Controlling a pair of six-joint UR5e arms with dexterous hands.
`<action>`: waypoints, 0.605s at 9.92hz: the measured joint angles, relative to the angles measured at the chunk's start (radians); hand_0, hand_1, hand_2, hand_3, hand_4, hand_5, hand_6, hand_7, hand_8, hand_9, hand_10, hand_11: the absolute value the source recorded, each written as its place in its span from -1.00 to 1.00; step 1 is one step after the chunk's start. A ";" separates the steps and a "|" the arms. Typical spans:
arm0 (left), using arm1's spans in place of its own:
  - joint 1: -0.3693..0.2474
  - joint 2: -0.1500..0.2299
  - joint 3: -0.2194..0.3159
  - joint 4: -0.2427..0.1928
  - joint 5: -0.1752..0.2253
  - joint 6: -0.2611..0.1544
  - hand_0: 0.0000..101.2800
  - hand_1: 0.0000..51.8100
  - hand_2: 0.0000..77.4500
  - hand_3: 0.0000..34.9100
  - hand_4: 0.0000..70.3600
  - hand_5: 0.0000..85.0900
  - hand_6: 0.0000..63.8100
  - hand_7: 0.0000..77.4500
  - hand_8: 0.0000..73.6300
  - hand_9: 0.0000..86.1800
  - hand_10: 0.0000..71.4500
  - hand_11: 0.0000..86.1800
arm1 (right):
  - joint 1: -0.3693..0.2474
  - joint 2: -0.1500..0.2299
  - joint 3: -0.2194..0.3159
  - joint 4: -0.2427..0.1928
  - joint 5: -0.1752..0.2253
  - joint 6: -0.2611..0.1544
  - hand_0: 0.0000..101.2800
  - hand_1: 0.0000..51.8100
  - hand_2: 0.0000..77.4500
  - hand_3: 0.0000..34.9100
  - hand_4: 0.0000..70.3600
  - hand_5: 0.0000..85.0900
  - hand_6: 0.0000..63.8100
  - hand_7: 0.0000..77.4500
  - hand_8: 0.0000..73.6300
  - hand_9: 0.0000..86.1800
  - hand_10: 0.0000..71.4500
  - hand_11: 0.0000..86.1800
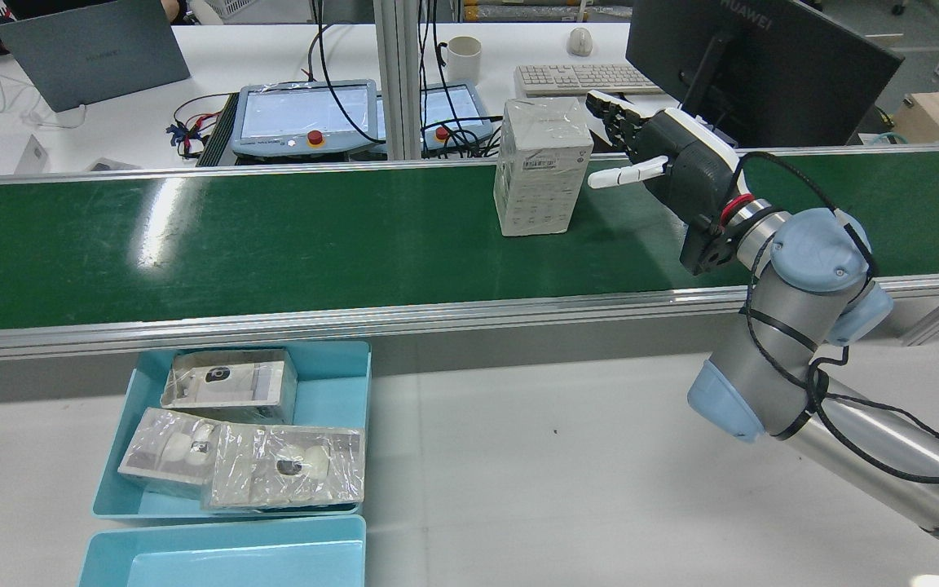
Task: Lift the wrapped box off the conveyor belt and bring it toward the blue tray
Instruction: 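Close the right hand around the white wrapped box on the belt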
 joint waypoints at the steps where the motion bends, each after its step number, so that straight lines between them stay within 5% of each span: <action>1: 0.000 0.000 0.000 0.000 0.000 0.000 -1.00 -1.00 -0.97 -1.00 -1.00 -0.97 -1.00 -1.00 -1.00 -1.00 -1.00 -1.00 | -0.005 0.000 0.000 0.000 0.005 0.000 -0.10 -0.58 -0.70 -1.00 -0.77 -0.90 -1.00 -0.99 -0.94 -0.94 -0.95 -0.92; 6: 0.000 0.000 0.000 0.000 0.000 0.000 -1.00 -1.00 -0.97 -1.00 -1.00 -0.97 -1.00 -1.00 -1.00 -1.00 -0.98 -1.00 | -0.016 0.000 -0.001 0.000 0.010 0.000 -0.10 -0.56 -0.70 -1.00 -0.77 -0.90 -1.00 -0.99 -0.96 -0.94 -0.95 -0.94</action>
